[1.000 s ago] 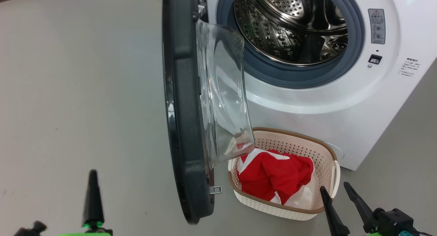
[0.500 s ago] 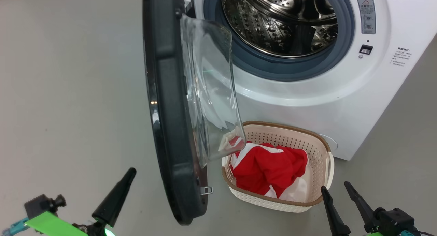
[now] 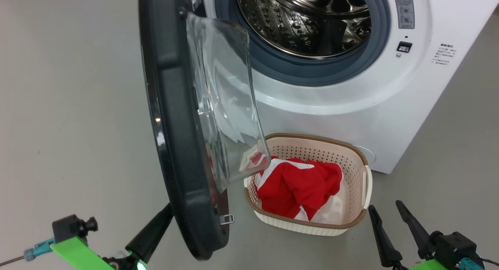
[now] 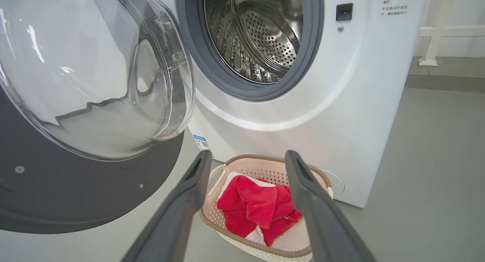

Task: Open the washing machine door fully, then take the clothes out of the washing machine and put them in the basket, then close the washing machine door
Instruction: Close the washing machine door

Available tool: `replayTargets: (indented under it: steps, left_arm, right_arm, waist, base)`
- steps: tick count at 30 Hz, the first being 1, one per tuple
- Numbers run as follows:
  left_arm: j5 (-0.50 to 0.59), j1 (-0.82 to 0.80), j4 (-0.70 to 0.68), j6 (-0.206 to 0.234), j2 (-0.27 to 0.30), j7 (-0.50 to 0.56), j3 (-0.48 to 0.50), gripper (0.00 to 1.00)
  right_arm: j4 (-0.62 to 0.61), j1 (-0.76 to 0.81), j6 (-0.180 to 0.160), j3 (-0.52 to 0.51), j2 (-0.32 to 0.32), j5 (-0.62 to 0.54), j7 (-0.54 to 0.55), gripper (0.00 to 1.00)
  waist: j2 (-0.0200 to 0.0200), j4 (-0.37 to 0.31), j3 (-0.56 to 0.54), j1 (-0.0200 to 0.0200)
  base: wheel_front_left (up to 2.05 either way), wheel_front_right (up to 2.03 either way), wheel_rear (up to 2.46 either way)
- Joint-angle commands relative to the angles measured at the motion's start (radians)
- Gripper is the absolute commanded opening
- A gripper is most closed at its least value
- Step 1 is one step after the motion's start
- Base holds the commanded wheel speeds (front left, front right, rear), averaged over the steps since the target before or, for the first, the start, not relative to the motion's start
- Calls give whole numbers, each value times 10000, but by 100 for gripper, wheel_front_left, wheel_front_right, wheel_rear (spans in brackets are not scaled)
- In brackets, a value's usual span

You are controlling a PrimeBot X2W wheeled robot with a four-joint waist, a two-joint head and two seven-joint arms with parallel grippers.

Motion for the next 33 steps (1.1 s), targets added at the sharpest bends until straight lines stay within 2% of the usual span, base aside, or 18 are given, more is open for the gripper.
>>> replayTargets:
  steps: [1,16,33]
  left_arm:
    - [127,-437,-316,-65,56,97,368,0]
    - [895,-956,-379,-65,-569,132,-423,0]
    - [1802,-2637,837,-65,-777,-1603,-1778,0]
  right_arm:
    - [-259,-378,75,191,-115,-88,-65,100]
    - [-332,-678,75,61,-155,-47,-65,100]
    - [-355,-1080,75,-87,-54,39,-65,100]
  waist:
    - [0,-84,49,0]
    - [0,-976,397,0]
    - [0,-2651,861,0]
  base:
    - [0,0,0]
    - [0,0,0]
    - [0,0,0]
